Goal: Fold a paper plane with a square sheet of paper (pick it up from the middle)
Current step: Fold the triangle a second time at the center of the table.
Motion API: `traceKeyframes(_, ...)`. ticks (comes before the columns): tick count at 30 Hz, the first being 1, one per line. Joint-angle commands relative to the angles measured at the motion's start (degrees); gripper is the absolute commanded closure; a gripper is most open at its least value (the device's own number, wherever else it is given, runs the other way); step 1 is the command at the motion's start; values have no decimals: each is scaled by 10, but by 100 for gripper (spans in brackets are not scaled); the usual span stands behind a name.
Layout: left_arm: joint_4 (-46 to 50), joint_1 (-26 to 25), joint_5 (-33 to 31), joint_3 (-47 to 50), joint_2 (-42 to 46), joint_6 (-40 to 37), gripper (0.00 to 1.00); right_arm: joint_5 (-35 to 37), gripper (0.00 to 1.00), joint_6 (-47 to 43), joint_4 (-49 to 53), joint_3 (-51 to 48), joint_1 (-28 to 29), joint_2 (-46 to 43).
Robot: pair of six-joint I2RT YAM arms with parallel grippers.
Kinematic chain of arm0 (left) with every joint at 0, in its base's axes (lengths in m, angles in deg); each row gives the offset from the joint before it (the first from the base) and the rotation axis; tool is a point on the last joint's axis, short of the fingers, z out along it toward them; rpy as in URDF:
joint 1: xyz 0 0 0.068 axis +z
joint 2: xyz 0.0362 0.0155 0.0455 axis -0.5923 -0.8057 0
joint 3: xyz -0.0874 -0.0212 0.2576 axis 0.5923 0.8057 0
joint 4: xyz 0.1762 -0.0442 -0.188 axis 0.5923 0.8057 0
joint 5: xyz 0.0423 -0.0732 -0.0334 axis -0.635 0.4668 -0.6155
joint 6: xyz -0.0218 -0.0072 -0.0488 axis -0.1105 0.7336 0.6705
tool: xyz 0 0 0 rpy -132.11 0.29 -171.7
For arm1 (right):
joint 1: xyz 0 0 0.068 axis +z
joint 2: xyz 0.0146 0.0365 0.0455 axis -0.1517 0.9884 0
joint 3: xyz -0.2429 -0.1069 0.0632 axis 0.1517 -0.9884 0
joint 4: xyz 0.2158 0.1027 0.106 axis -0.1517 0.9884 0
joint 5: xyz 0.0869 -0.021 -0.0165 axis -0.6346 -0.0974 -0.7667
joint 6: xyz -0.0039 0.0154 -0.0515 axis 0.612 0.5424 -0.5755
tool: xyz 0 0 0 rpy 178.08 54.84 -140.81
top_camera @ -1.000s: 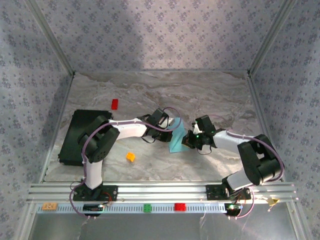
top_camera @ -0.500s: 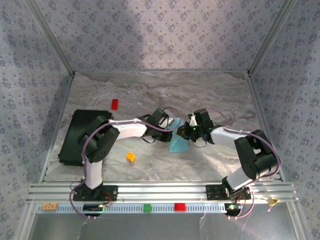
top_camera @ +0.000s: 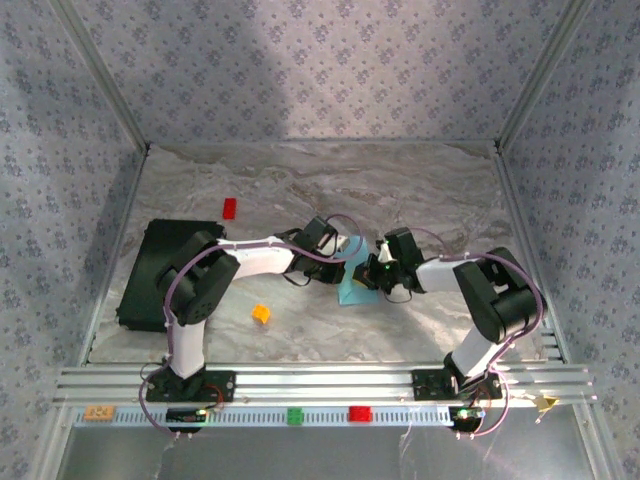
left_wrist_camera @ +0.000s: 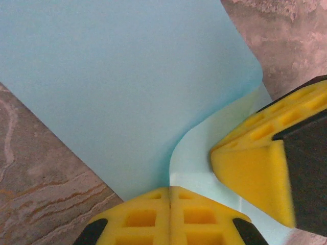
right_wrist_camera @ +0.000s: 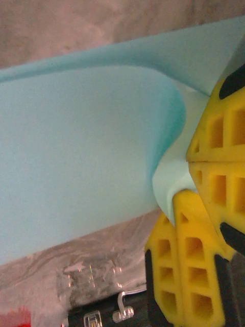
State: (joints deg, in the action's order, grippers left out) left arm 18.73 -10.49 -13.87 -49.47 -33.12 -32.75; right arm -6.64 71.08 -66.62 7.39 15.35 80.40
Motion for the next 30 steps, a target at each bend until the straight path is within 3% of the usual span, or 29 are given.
traceKeyframes(1,20,4,6,-11,-17,-16,100,9,98,1,-10,-31,-8,19)
traceKeyframes(5,23,3,8,-11,-19,-16,100,-1,98,7,-14,-30,-16,4)
traceKeyframes(11,26,3,7,-13,-18,-17,100,7,97,-23,69,24,-29,-57)
traceKeyframes(25,27,3,7,-11,-15,-18,100,34,98,-22,80,17,-60,24)
traceKeyframes(30,29,3,5,-10,-15,-19,100,5,97,-1,51,10,-79,12)
